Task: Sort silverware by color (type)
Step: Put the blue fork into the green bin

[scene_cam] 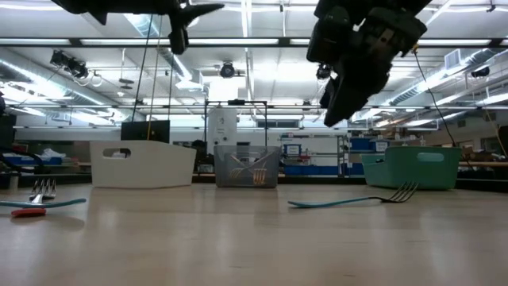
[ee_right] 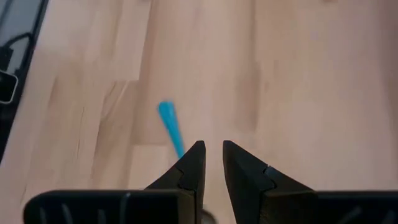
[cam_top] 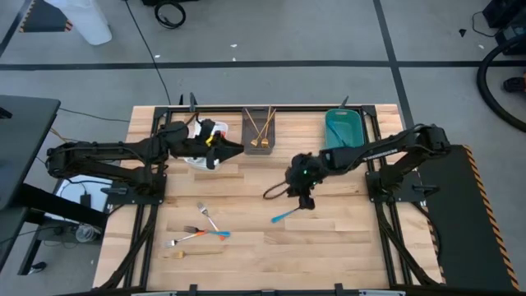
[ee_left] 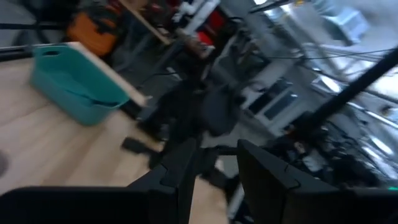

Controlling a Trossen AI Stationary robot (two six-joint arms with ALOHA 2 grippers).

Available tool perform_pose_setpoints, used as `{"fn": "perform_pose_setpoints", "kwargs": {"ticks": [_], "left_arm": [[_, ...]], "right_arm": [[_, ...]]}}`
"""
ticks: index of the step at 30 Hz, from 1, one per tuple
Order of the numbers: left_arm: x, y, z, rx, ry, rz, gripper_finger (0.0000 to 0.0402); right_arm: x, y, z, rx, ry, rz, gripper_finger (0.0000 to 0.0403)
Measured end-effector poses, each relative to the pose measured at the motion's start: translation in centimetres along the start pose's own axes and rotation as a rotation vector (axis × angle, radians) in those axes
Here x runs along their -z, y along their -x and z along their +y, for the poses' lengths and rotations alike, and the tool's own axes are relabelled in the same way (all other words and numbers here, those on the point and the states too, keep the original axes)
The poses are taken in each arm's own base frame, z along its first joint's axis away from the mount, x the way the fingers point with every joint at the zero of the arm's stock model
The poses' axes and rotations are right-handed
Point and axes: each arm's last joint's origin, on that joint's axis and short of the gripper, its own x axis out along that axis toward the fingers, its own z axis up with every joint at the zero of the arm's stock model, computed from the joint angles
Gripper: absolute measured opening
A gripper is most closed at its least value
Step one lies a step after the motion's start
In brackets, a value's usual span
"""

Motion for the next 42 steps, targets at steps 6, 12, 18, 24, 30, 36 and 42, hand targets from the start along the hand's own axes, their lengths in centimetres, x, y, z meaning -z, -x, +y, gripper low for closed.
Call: {"fn": "perform_pose_setpoints", "kwargs": {"ticks": [6, 12, 18, 24, 30, 36, 42], "left_arm": [[-0.3, 0.1, -0.8, 0.149, 0.047, 0.038, 0.0126], [-0.7, 0.2, -1.5, 0.25, 0.081, 0.043, 0.0126], [-0.9, 0.3, -2.0, 0.337, 0.13, 0.066, 0.0126], [-1.0, 0.6, -2.2, 0.363, 0.151, 0.088, 0.0126], [-1.3, 0.8, -2.4, 0.377, 0.142, 0.069, 0.0126], [-1.4, 1.0, -2.5, 0.38, 0.14, 0.067, 0.0126], [-1.4, 1.0, -2.5, 0.38, 0.168, 0.072, 0.0126]], "right_arm": [[1.2, -2.7, 1.8, 0.006, -0.048, 0.092, 0.0067], [1.3, -4.8, 3.3, 0.055, -0.049, 0.173, 0.0066], [1.8, -6.3, 3.8, 0.147, 0.053, 0.25, 0.0066], [2.0, -7.1, 3.6, 0.138, 0.123, 0.261, 0.0072], [2.4, -7.6, 3.5, 0.125, 0.161, 0.289, 0.0089], [3.4, -7.7, 3.2, 0.131, 0.15, 0.312, 0.0103], [4.2, -7.7, 3.0, 0.134, 0.151, 0.319, 0.0084]]}}
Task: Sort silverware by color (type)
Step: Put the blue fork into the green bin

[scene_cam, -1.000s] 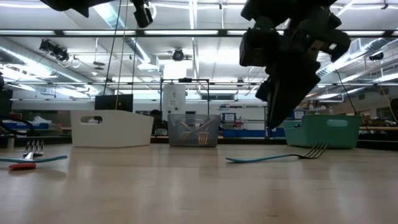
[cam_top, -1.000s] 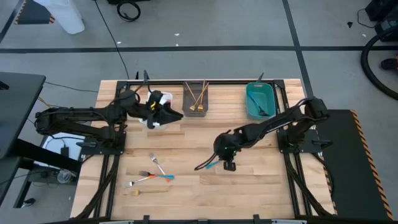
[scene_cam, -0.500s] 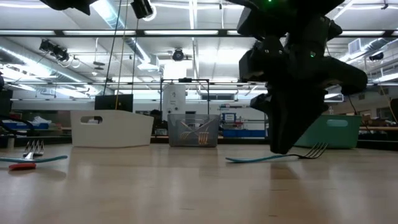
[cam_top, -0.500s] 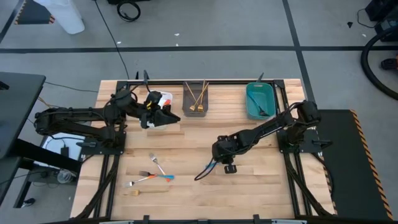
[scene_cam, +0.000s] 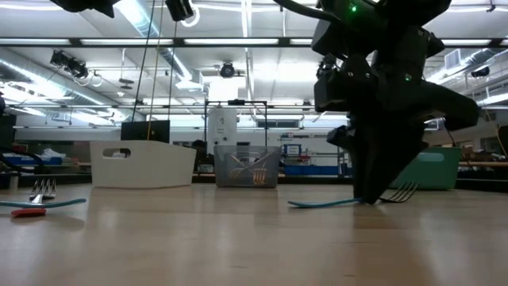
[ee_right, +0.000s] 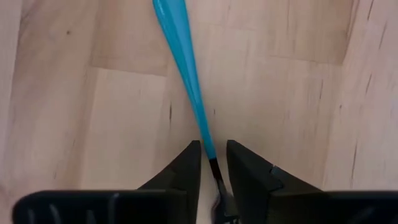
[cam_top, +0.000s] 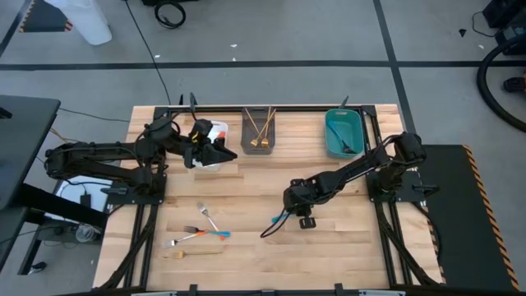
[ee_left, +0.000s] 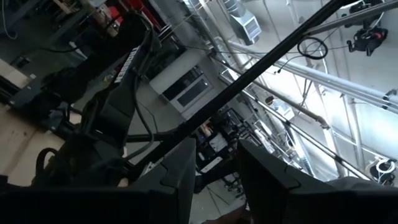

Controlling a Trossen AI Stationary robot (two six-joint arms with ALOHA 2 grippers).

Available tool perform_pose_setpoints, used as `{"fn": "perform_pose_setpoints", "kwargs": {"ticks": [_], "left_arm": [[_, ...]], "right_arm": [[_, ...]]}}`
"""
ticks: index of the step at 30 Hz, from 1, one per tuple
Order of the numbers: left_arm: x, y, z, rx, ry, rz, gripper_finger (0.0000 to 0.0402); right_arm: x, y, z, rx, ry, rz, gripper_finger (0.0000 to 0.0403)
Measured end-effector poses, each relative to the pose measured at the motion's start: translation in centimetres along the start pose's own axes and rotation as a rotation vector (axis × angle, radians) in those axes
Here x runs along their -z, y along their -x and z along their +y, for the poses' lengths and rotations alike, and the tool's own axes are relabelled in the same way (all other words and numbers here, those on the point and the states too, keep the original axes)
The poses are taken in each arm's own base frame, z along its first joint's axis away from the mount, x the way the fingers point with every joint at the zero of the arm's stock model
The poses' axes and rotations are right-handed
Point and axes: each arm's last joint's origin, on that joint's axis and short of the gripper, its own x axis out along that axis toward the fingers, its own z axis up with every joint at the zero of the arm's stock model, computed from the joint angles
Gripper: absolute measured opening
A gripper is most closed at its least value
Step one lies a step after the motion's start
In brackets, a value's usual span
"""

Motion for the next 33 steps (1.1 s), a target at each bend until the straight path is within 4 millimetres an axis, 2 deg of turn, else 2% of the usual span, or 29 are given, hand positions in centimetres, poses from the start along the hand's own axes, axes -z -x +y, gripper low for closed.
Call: {"fn": "perform_pose_setpoints", "kwargs": {"ticks": [7, 11, 18, 26, 33], "left_arm": [[-0.1, 0.0, -0.1, 0.01, 0.006, -0.009, 0.0126], [-0.4, 0.0, -0.5, 0.05, -0.016, -0.033, 0.0126], [-0.7, 0.1, -1.0, 0.088, -0.042, -0.07, 0.0126], [-0.9, 0.1, -1.0, 0.059, -0.118, -0.139, 0.0126], [-1.0, 0.1, -0.9, 0.033, -0.123, -0.18, 0.0126]], "right_arm": [[0.2, -0.1, 0.0, -0.004, -0.003, 0.008, 0.0012], [0.1, 0.0, 0.0, -0.004, -0.031, 0.01, 0.0015], [0.4, 1.7, -0.5, 0.0, -0.128, 0.015, 0.0007], [0.9, 4.7, -1.4, 0.065, -0.176, 0.006, 0.0007], [2.0, 7.9, -3.5, 0.203, -0.253, 0.006, 0.0007]]}}
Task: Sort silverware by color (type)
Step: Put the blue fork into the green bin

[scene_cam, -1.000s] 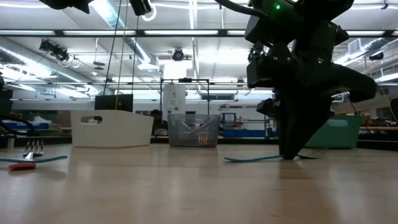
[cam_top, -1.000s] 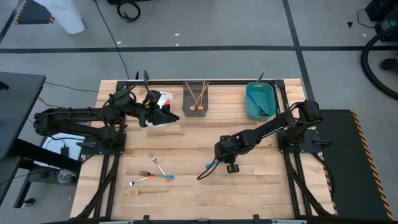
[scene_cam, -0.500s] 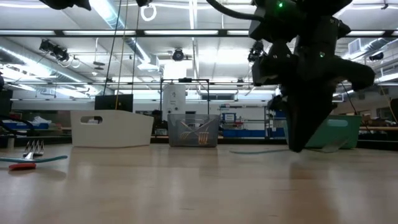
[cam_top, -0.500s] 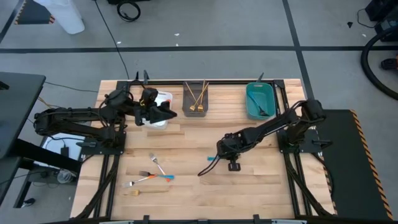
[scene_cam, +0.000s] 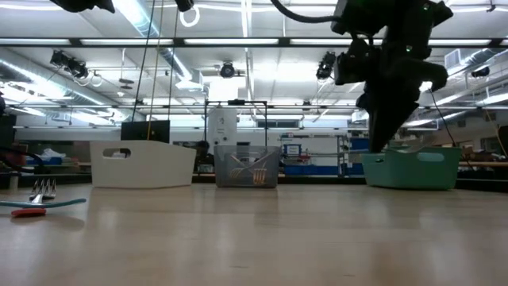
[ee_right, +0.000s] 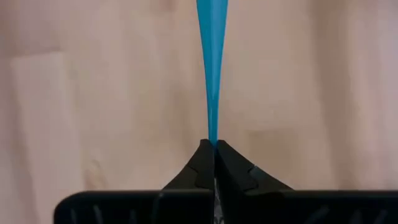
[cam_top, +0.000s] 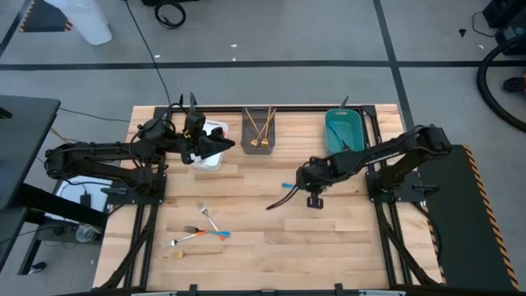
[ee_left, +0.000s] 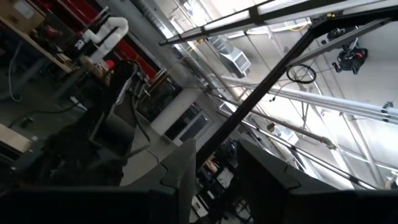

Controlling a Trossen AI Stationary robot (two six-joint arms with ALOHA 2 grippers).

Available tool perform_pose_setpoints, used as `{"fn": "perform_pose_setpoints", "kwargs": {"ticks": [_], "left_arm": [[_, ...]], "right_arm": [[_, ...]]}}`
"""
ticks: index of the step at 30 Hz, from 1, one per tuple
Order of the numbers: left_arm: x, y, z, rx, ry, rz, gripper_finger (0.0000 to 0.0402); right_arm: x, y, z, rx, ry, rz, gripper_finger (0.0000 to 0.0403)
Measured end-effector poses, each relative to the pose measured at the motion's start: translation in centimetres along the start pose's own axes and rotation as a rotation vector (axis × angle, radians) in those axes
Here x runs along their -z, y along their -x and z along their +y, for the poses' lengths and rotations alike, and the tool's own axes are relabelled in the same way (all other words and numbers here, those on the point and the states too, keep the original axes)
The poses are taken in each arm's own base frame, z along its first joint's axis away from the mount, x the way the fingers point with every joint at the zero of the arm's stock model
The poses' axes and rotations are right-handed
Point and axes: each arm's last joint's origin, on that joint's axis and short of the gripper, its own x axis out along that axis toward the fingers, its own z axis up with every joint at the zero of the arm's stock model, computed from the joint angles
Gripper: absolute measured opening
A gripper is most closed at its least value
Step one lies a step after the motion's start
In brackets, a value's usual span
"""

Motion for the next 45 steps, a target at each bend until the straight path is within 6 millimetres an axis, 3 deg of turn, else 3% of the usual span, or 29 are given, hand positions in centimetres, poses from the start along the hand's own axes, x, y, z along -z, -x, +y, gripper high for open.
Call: {"fn": "perform_pose_setpoints", "kwargs": {"ticks": [11, 20, 37, 45], "left_arm": [[-0.1, 0.0, 0.1, -0.021, -0.025, -0.027, 0.0126], [-0.1, 0.0, 0.1, -0.023, -0.022, -0.029, 0.0126], [-0.1, 0.0, 0.1, -0.025, -0.019, -0.032, 0.0126], [-0.1, 0.0, 0.1, -0.025, -0.021, -0.032, 0.0126]], "right_arm": [[1.4, 4.2, -6.5, 0.224, -0.105, -0.019, 0.0007], [3.4, 6.6, -12.2, 0.341, -0.288, -0.046, 0.0007], [8.2, 5.5, -19.0, 0.425, -0.595, 0.014, 0.0008], [10.1, 2.7, -20.8, 0.352, -0.687, 0.038, 0.0008]]}}
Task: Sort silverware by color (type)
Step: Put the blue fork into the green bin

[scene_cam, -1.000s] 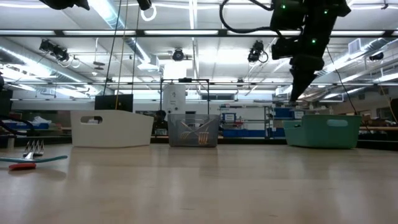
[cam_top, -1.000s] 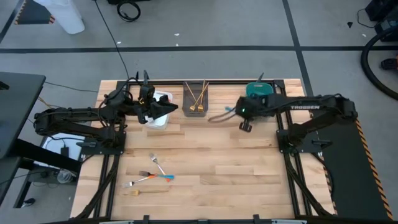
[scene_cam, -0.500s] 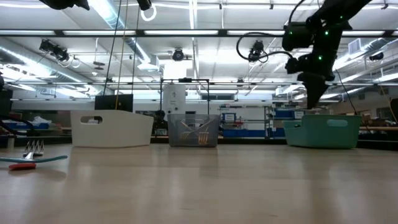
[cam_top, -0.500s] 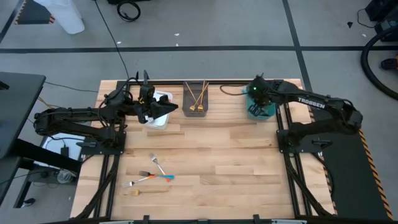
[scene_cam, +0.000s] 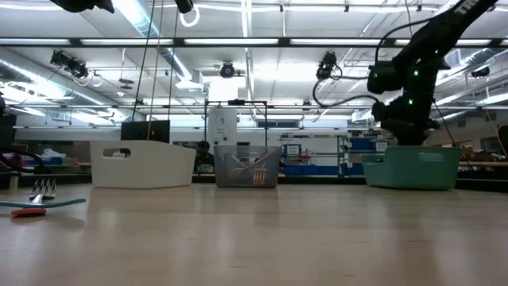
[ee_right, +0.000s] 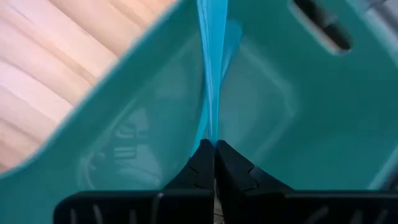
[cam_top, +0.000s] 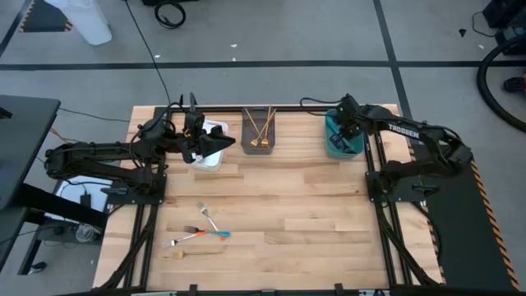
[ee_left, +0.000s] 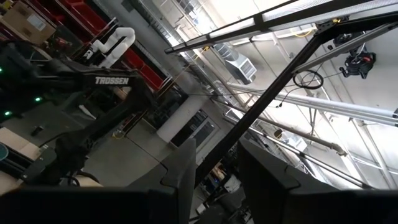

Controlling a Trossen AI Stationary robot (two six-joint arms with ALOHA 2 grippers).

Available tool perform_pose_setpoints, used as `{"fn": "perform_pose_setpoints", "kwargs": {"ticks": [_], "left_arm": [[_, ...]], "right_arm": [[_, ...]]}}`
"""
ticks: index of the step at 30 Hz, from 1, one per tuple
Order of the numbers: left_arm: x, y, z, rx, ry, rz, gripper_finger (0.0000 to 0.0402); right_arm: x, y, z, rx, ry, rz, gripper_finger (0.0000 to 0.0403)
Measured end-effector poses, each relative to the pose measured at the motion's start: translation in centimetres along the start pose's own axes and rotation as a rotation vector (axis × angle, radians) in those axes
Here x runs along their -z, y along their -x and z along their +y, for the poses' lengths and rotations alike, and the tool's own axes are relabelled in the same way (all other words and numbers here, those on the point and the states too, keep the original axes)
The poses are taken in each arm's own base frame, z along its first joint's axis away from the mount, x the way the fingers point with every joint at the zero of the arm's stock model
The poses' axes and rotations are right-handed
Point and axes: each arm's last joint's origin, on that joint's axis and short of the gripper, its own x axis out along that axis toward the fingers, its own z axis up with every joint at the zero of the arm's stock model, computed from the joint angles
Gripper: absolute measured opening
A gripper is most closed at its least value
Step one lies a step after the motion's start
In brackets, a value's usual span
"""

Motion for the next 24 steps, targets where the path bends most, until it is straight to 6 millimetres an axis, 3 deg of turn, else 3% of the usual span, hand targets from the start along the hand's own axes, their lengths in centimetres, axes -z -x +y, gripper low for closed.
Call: {"fn": "perform_pose_setpoints", "kwargs": {"ticks": [6, 12, 16, 24], "left_arm": [[0.0, 0.0, 0.0, 0.0, 0.006, 0.0, 0.0126], [0.2, 0.0, 0.2, -0.012, 0.008, 0.021, 0.0126], [1.4, 0.2, 1.2, -0.07, 0.044, 0.206, 0.0126], [6.5, 2.3, 3.4, -0.388, 0.182, 0.671, 0.0126]], "right_arm": [[0.7, -2.5, -0.2, -0.008, -0.019, 0.064, 0.0008], [0.2, -3.4, -0.1, 0.011, -0.025, 0.079, 0.0034], [0.1, -3.3, 0.0, -0.009, -0.027, 0.079, 0.0071], [-0.9, -1.7, -0.2, -0.055, -0.046, 0.117, 0.0112]]}}
